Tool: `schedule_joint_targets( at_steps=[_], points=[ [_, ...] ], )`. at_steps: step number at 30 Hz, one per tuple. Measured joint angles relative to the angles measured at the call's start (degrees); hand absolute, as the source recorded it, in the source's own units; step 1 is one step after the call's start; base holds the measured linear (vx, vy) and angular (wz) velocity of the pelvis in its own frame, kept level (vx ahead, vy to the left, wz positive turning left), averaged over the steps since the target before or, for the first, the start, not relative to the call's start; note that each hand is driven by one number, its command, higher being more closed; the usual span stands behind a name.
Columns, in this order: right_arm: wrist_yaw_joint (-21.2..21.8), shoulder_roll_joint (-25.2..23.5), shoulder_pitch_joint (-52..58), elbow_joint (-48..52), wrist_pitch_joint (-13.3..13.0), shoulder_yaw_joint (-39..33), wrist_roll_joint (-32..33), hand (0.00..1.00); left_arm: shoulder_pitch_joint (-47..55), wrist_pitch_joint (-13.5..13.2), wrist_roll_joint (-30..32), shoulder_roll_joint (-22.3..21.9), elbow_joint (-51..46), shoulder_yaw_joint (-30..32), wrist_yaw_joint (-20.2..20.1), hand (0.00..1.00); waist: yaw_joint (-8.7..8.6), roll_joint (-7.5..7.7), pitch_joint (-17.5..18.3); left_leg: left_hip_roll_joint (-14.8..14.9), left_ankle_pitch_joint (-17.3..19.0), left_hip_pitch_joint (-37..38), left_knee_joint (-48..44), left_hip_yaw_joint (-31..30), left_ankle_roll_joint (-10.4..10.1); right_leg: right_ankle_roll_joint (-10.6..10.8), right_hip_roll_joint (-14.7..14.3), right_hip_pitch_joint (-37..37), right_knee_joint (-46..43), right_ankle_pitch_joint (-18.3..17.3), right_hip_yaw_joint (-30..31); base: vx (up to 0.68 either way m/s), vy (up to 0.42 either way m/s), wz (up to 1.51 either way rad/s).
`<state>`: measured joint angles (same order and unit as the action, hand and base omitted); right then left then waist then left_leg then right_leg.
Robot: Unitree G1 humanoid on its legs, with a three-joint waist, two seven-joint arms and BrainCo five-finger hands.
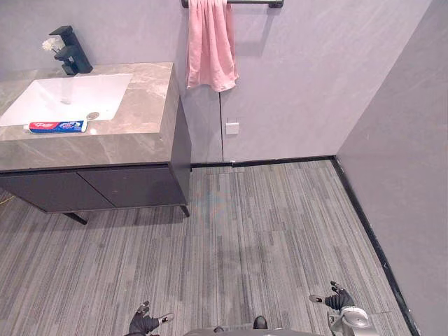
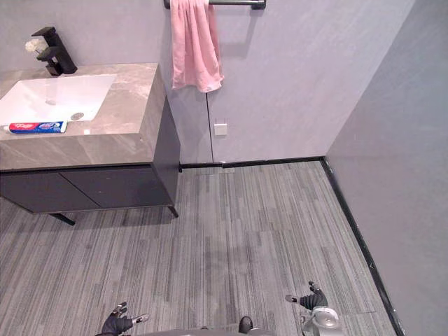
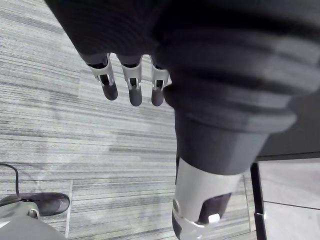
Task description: Organize washtable
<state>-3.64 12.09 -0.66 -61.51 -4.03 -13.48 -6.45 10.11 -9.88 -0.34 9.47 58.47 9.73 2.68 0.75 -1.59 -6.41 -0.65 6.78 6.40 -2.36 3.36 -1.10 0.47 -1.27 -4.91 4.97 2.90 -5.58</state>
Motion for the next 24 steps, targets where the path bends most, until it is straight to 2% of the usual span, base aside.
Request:
schedule_joint_targets(
  at_steps=[24],
  points=[
    [-0.08, -0.25, 0.14, 0.13, 0.07, -2.56, 4.48, 0.00, -0.24, 0.00, -1.23, -0.07, 0.05, -0.18, 0.18, 0.00, -0.11, 0.33, -0.73, 0.66, 0.02, -1.06, 0.50, 1.61, 0.05, -0.25, -0.77, 1.28, 0.71, 0.71, 1.32, -0.01, -0.004, -0.03]
  ],
)
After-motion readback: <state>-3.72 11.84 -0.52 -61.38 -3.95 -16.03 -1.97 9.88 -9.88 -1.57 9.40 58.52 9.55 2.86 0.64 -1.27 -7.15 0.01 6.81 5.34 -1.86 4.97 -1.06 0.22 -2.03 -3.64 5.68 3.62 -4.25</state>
